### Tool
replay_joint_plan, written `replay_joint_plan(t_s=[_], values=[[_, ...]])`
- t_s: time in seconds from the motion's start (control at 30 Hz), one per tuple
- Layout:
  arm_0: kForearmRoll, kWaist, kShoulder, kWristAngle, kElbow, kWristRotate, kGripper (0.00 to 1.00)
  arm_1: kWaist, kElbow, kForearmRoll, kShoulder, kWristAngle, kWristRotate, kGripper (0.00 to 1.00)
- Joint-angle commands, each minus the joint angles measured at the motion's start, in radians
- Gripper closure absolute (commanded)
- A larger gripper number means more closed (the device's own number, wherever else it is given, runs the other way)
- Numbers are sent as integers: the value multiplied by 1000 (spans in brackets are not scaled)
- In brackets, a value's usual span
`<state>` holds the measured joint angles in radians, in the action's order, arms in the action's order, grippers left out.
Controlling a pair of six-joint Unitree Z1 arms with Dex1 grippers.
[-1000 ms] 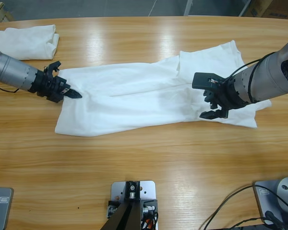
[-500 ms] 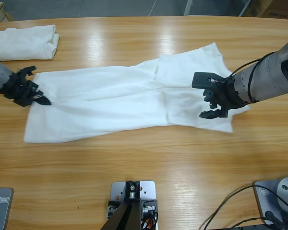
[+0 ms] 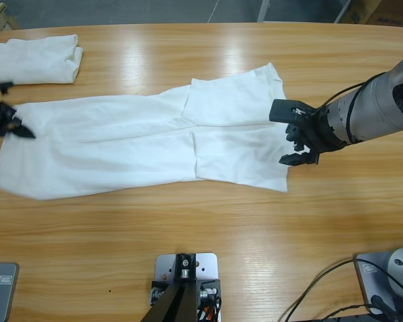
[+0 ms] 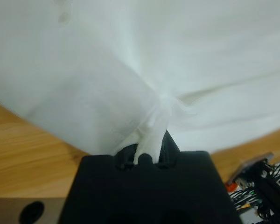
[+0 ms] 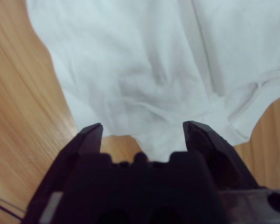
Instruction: Fold clothes
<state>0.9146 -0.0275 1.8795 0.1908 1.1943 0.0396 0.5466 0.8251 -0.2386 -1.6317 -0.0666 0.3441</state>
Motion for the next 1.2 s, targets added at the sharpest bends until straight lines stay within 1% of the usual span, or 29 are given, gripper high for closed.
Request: replay_joint_plan(t_s=[0.03, 0.13, 0.2, 0.37, 0.43, 0.5, 0.63, 0.77, 0.93, 1.0, 1.13, 1.2], values=[[158, 327, -14, 32, 287, 167, 1000, 2, -4, -1, -52, 45, -67, 294], [183, 444, 32, 45, 392, 237, 1000, -26, 7, -4, -69, 68, -77, 296], [213, 503, 68, 52, 469, 261, 1000, -57, 11, -6, -73, 95, -86, 299], [248, 592, 152, 76, 658, 292, 1000, -123, 16, -3, -80, 120, -94, 299], [272, 609, 191, 101, 751, 288, 1000, -126, 17, 0, -90, 125, -94, 299], [329, 624, 239, 126, 873, 274, 1000, -127, 22, 1, -108, 134, -94, 299], [420, 645, 321, 195, 1077, 201, 1000, -132, 34, 10, -140, 148, -97, 299], [421, 649, 374, 271, 1204, 148, 1000, -136, 41, 17, -155, 149, -99, 299], [423, 654, 501, 376, 1453, 175, 1000, -137, 42, 23, -168, 154, -102, 299], [423, 663, 535, 404, 1500, 190, 1000, -137, 42, 24, -172, 160, -102, 299], [423, 676, 560, 415, 1517, 199, 1000, -144, 40, 26, -177, 171, -102, 299], [423, 676, 577, 427, 1547, 207, 1000, -145, 35, 36, -182, 171, -102, 299]])
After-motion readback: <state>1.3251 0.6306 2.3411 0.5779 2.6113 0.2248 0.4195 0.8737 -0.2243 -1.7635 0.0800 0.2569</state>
